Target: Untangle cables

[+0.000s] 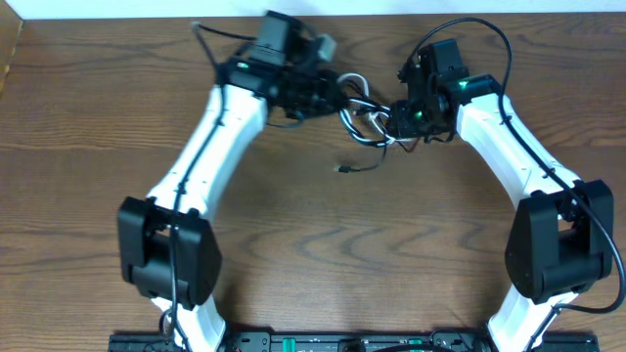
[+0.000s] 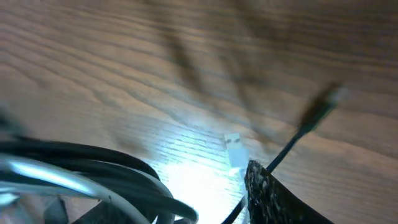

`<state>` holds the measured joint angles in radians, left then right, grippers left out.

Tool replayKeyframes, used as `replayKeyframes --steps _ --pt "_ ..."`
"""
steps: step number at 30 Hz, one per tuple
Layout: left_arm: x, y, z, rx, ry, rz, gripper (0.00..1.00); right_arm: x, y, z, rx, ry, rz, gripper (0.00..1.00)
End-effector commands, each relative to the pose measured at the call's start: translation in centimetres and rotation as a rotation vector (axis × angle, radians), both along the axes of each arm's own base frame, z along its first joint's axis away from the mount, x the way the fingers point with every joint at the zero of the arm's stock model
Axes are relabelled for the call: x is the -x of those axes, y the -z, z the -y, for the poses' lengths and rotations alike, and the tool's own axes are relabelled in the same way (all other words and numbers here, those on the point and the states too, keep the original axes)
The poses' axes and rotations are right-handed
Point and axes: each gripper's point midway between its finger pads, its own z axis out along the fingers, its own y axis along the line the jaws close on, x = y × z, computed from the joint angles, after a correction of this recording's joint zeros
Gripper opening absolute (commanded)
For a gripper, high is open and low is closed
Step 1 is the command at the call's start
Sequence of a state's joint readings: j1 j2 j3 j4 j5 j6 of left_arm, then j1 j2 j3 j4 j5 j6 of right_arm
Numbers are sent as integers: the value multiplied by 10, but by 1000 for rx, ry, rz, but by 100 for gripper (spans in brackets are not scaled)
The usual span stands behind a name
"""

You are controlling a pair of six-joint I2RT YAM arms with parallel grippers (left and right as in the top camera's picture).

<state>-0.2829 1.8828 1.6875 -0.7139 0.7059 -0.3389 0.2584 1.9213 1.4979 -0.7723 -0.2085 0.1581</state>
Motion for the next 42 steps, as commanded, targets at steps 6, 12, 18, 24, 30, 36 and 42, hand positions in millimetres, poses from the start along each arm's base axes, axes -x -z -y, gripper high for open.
replayKeyframes --steps 6,12,18,24,30,36,42 --pt "-11 -113 -104 84 -193 259 8 0 41 79 191 206 -96 42" --pt "-14 -114 -120 75 -231 265 7 4 41 79 143 180 -121 41" --pt "-12 -112 -109 74 -205 264 7 8 33 39 -40 -14 -115 36" --pt "-9 -85 -88 -36 -191 219 7 0 12 30 -147 -25 -79 35" --pt "-8 -37 -44 -145 -123 153 7 -12 -12 63 -154 133 -39 38" --pt "-11 31 -12 -289 -89 67 8 -10 -13 105 -128 257 -62 42" --pt "-19 90 19 -317 -28 26 8 -4 -10 113 -118 265 -87 44"
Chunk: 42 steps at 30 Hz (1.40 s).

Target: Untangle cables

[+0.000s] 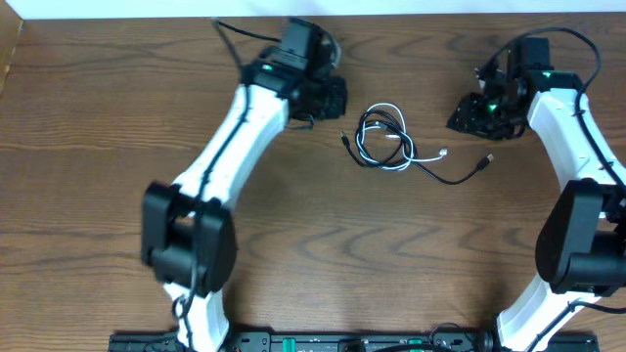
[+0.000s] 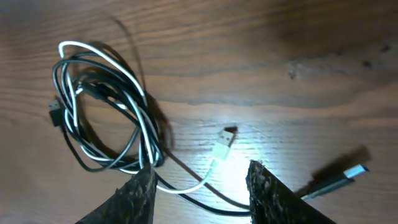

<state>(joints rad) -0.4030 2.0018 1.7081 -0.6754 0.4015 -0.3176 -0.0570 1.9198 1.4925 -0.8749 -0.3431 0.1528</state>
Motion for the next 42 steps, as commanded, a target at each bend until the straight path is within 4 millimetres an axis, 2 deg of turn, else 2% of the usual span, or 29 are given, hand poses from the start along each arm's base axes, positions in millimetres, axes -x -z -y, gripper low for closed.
replayKeyframes --steps 1,7,9,13,18,24,34,42 --pt "-5 34 5 -48 -3 -22 8 -3 -13 -3 2 -1 29 45" --pt "-6 83 18 -72 22 -72 9 -2 -11 -5 28 -15 26 47" --pt "-4 96 20 -81 27 -93 13 -2 -11 -6 28 -19 27 48" --pt "1 114 21 -98 33 -126 29 -1 -11 -7 29 -23 26 49" --pt "0 116 24 -103 37 -118 39 1 -7 -8 28 -27 16 51" --pt "-4 121 17 -187 10 -78 45 5 -3 -9 32 -44 9 53" --pt "3 123 31 -268 44 -16 45 5 -3 -9 34 -43 7 53" --pt "4 125 33 -324 44 15 45 5 -3 -9 34 -43 7 54"
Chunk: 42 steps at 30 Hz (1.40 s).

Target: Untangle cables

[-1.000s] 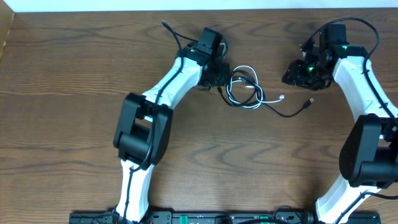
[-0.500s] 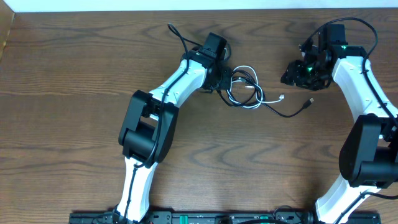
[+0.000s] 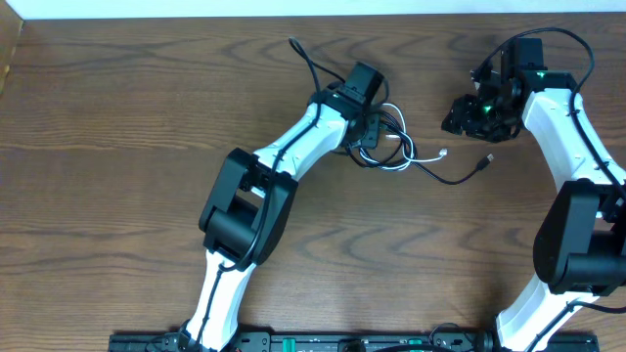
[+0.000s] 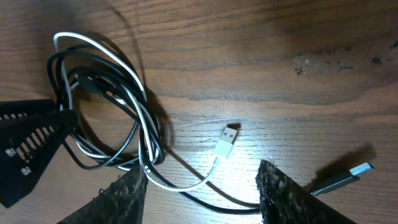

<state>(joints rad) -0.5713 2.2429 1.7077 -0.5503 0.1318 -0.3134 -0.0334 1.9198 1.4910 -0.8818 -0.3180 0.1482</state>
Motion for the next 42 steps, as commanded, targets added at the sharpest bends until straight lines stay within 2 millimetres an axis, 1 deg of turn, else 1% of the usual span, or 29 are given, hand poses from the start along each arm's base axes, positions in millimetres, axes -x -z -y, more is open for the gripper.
replayKeyframes --steps 1,4,11,15,17,18,19,21,23,24,26,29,31,33,35,36,39,42 --pt "0 11 -11 -56 -8 4 45 2 -5 -3 9 -22 14 53" --pt "2 13 -12 -60 -7 -2 45 2 -5 -3 9 -21 15 54" --pt "11 25 -18 -76 -7 -29 45 3 -5 -3 11 -28 14 54" --pt "14 28 -20 -82 -7 -40 44 4 -5 -3 11 -29 11 54" --pt "15 28 -19 -75 -3 -47 30 4 -5 -3 11 -29 10 54" --pt "17 28 -18 -71 0 -54 18 4 -5 -3 11 -29 10 54" --pt "18 28 -17 -68 2 -57 9 4 -5 -3 11 -29 10 54" --pt "18 28 -17 -66 3 -60 8 4 -5 -3 11 -29 10 54" --pt "15 20 -18 -59 3 -44 7 5 -4 -3 10 -29 6 54" --pt "12 12 -18 -52 10 -27 7 5 -4 -3 10 -29 5 54" --pt "4 -13 -18 -33 30 27 8 5 -6 -7 -6 -56 15 54" --pt "-7 -69 -17 17 68 141 7 3 -13 -22 -79 -145 59 52" --pt "-9 -115 -19 51 85 232 7 3 -25 -35 -145 -220 109 50" --pt "-7 -154 -20 90 87 301 7 2 -40 -45 -196 -269 164 50" --pt "1 -188 -18 148 105 348 7 1 -59 -53 -237 -304 228 52" --pt "6 -202 -15 182 120 363 7 0 -73 -57 -257 -321 271 52" --pt "18 -232 -9 255 165 399 7 1 -107 -65 -292 -355 373 56" --pt "22 -240 -7 279 178 407 7 6 -140 -71 -320 -386 463 59"
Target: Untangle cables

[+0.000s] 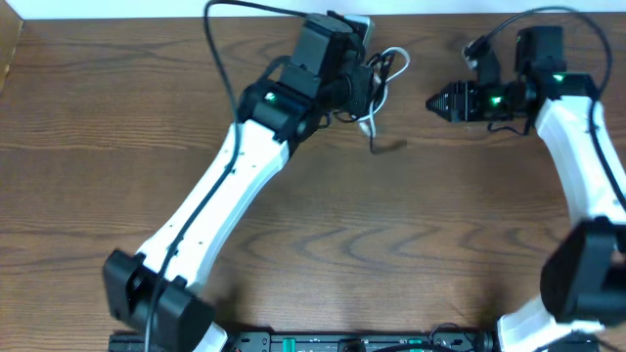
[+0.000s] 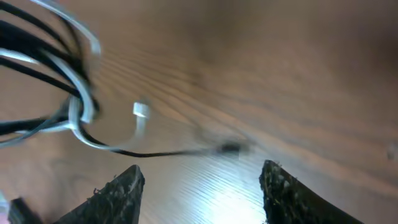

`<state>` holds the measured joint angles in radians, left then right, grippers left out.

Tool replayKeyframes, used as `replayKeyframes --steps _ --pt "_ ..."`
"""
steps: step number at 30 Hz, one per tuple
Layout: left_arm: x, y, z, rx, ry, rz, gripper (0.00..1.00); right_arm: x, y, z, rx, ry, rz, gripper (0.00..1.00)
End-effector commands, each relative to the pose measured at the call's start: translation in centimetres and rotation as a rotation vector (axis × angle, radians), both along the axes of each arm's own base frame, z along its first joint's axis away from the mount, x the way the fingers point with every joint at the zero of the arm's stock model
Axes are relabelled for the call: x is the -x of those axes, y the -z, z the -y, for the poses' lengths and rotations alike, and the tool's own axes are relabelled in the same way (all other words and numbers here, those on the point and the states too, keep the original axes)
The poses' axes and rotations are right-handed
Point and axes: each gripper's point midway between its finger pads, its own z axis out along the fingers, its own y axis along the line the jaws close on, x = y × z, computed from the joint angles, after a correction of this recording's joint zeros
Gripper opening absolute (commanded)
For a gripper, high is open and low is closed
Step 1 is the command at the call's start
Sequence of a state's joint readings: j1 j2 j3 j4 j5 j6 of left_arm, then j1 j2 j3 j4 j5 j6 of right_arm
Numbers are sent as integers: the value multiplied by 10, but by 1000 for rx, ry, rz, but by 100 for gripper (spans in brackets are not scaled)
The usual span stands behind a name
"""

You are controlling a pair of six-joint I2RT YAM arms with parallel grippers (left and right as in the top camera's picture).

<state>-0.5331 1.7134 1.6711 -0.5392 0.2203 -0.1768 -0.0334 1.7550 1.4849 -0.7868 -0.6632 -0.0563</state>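
Observation:
A tangled bundle of black and white cables (image 1: 387, 61) hangs off the table at the back middle, with my left gripper (image 1: 370, 86) shut on it. A black tail (image 1: 375, 137) drops from the bundle to the wood. My right gripper (image 1: 437, 101) stands open to the right of the bundle, pointing at it, with nothing between its fingers. In the right wrist view the bundle (image 2: 68, 93) is blurred at the upper left. A white plug (image 2: 142, 111) and a black plug (image 2: 230, 148) trail from it, beyond the open right gripper (image 2: 202, 186).
The wooden table (image 1: 117, 117) ends at a white back edge just behind the bundle. My left arm (image 1: 225, 166) stretches diagonally across the table's middle. My right arm (image 1: 577, 147) runs down the right side.
The bundle lay on the table with my left gripper at it. Now it is up off the wood and nearer the back edge in that gripper. My right gripper has shifted left, still open.
Both grippers were close together at the bundle at the back middle. Then the bundle lay loose on the table with both grippers drawn apart from it. Then my left gripper was down at the bundle, and now holds it raised near the back edge.

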Motion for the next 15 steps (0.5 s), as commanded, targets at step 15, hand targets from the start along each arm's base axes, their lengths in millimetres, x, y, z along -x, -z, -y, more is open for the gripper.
replayKeyframes --steps 15 --pt "4 1 24 190 -8 -134 7 24 -62 -54 -35 -160 186 60"
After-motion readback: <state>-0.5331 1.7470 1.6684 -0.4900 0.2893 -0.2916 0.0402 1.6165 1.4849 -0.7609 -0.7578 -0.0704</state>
